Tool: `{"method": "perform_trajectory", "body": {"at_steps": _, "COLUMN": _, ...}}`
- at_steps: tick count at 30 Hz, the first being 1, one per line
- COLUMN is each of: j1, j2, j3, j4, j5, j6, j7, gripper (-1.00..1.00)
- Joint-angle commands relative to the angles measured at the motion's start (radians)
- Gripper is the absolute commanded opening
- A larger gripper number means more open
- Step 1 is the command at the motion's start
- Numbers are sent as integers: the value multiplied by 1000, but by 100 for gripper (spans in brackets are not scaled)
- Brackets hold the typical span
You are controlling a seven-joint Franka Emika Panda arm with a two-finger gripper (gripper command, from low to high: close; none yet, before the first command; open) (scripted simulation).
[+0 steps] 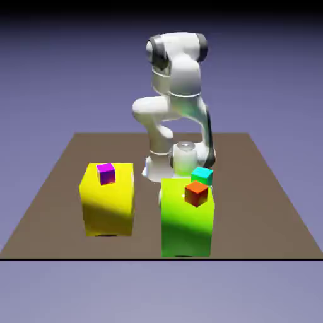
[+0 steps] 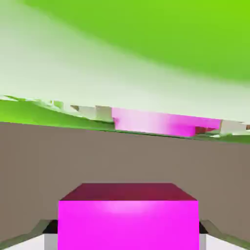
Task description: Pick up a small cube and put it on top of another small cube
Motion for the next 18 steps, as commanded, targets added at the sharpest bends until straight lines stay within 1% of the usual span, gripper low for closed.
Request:
{"method": "perform_trajectory", "body": {"at_steps": 1, "j1": 17, "j2": -35, "j3": -27, "j4": -9, "j5": -43, "j6": -26, "j7": 32, "gripper": -100}}
{"method": "perform_trajectory", "body": {"at_steps": 7, "j1": 105, "j2": -222, "j3": -174, "j4": -59, "j5": -276, "j6": -165, "j7": 208, "gripper": -100}}
{"method": "perform_trajectory", "body": {"at_steps": 8, "j1": 105, "j2": -222, "j3": -174, "j4": -59, "j5": -276, "j6": -165, "j7": 208, "gripper": -100}}
{"method": "perform_trajectory", "body": {"at_steps": 10, "j1": 146, "j2": -263, "j3": -207, "j4": -31, "j5": -298, "j6": -244, "j7": 121, "gripper": -100}}
{"method": "perform_trajectory", "body": {"at_steps": 18, "j1": 186, "j2": -353, "j3": -213, "j4": 54, "j5": -123, "j6": -591, "j7": 318, "gripper": -100}}
